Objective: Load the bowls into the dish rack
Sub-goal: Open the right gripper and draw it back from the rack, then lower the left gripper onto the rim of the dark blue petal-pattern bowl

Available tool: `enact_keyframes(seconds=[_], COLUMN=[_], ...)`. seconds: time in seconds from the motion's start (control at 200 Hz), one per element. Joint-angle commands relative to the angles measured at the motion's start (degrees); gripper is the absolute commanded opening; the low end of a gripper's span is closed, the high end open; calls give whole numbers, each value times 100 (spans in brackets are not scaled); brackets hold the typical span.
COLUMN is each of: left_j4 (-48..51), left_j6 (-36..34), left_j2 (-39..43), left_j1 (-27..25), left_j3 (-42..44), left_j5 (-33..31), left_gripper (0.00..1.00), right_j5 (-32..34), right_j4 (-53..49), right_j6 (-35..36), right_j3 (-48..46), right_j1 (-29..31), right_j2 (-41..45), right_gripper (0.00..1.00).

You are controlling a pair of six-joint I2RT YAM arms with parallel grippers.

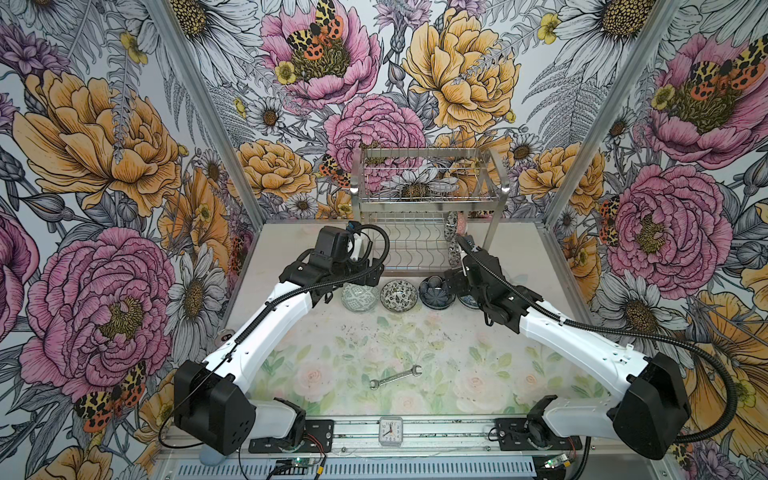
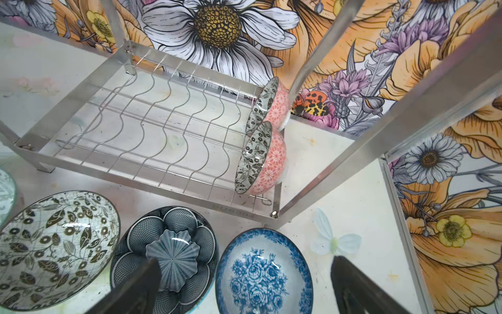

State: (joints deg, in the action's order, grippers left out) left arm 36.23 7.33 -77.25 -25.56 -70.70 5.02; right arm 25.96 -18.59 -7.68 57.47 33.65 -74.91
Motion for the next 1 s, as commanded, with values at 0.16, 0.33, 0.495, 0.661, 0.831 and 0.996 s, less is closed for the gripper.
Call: enact_keyframes(seconds=[0.16, 0.33, 0.495, 0.661, 0.831, 0.996], left_j4=[-179, -470, -746, -859, -923, -967], left_j6=[484, 698, 670, 667, 713, 703], left_j2=[-78, -583, -1212, -2002, -2652, -3323], left_j1=[-995, -1175, -1188, -1189, -1197, -1239], left_j3=[-59, -330, -601, -964, -1363, -1630], left_j5=[-1510, -1293, -904, -370, -26, 168], left_gripper=[99, 99, 99, 99, 97, 90], right_j5=[-1114, -1228, -1299, -1341, -1355, -1361], right_j4=[57, 41, 42, -172, -258, -286], right_j6=[-255, -293, -374, -348, -250, -181], right_j3=[36, 54, 12, 149, 190, 169], right_j1=[-410, -574, -812, -949, -1017, -1104], right_j2=[528, 684, 656, 298, 253, 250], right_gripper=[99, 100, 100, 100, 100, 100])
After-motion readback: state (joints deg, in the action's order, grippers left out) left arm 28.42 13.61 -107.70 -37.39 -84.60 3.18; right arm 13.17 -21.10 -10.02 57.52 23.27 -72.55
